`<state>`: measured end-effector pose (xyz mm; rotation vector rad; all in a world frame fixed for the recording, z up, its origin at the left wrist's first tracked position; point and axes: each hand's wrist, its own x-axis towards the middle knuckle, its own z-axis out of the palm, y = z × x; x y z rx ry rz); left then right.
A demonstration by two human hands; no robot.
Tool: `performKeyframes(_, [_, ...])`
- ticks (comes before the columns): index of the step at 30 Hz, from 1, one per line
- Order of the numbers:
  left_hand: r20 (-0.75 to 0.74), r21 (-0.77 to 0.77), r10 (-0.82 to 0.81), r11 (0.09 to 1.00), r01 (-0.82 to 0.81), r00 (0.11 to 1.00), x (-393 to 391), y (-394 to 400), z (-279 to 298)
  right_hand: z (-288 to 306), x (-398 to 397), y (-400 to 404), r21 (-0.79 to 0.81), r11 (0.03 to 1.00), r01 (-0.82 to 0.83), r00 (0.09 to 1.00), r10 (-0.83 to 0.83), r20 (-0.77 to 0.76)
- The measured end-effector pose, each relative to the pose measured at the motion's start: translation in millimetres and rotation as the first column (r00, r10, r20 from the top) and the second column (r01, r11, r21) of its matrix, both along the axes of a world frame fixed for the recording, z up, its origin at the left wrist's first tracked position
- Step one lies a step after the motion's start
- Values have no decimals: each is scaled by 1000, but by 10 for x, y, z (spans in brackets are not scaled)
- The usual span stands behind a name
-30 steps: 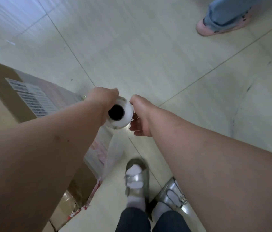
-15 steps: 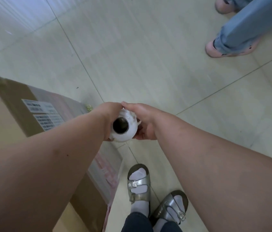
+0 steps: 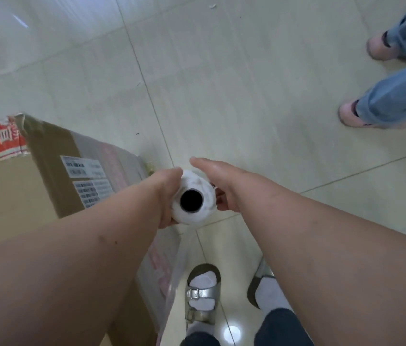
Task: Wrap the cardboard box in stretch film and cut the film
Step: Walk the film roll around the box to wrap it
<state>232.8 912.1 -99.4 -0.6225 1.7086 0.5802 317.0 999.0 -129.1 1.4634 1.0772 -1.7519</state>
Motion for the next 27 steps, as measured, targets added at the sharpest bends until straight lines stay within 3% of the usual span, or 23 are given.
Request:
performKeyframes(4, [-108,49,5,999,0,994,-58,176,104,92,-124,126,-72,997,-5,995,-3,-100])
performKeyframes(8, [-296,53,-53,996,72,954,-214,281,185,156,-266,262,-138,990,-39,996,27,-86])
performKeyframes(11, [-397,78,35,997,-4,917,-307,288,189,169,-373,291,-169,985,-12,999,5,-37])
performKeyframes(13, [-362,99,168,985,-141,917,-370,261,116,142,-463,311,-170,985,-36,999,34,-15])
performKeyframes(15, [-205,90,331,944,-319,921,-435,208,72,111,-547,326,-123,987,-100,995,102,13])
performKeyframes(17, [-37,22,398,918,-397,917,-500,139,42,96,-657,330,-87,982,-165,985,169,34])
performKeyframes(21, [53,-28,356,934,-355,933,-595,140,7,75,-851,341,-70,954,-292,956,293,11])
performKeyframes(24, [-8,6,270,963,-270,963,-723,324,84,113,-964,468,-93,968,-234,972,232,-26])
performKeyframes(27, [-136,36,88,996,-84,987,-923,486,127,127,-1095,560,-158,971,-180,984,180,-12])
